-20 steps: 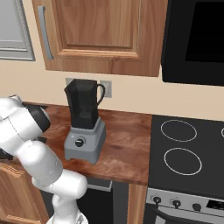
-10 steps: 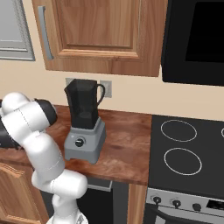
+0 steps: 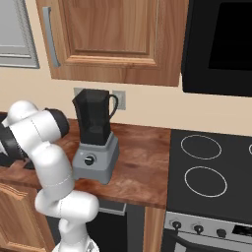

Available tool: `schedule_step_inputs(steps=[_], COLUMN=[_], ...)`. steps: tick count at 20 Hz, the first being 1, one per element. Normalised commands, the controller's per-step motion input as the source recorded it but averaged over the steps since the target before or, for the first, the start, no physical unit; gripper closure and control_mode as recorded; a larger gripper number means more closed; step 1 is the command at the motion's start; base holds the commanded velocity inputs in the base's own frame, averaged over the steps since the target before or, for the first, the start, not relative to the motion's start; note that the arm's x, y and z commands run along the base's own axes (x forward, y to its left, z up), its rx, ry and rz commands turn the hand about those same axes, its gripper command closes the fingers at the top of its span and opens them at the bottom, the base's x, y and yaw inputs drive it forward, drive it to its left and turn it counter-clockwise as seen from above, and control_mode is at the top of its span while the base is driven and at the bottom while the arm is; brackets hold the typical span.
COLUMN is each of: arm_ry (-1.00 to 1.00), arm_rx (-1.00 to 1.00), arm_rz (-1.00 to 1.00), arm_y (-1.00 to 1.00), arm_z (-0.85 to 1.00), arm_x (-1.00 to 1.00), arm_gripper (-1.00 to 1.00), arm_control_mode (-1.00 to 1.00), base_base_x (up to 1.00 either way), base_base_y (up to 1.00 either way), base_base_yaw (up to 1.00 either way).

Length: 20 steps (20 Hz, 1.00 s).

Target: Close the lid blender by securely placing the lid on top.

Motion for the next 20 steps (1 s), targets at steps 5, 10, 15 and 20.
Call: schedule_step_inputs(steps=[5,10,15,20], arm_ry=[0.0,0.0,-0.05,-0.09], arm_rx=[0.0,0.0,0.0,0.03], arm_rz=[0.0,0.0,0.0,0.0], arm_y=[0.0,0.0,0.0,0.0], arm_z=[-0.3,-0.38,-0.25,-0.13], arm_x=[0.0,0.0,0.0,0.0], arm_gripper=[1.0,1.0,1.0,1.0], arm_control_mode=[-1.0,-1.0,-1.0,-1.0], base_base_x=[0.0,0.0,0.0,0.0], base_base_y=[0.0,0.0,0.0,0.0], base_base_yaw=[0.0,0.0,0.0,0.0])
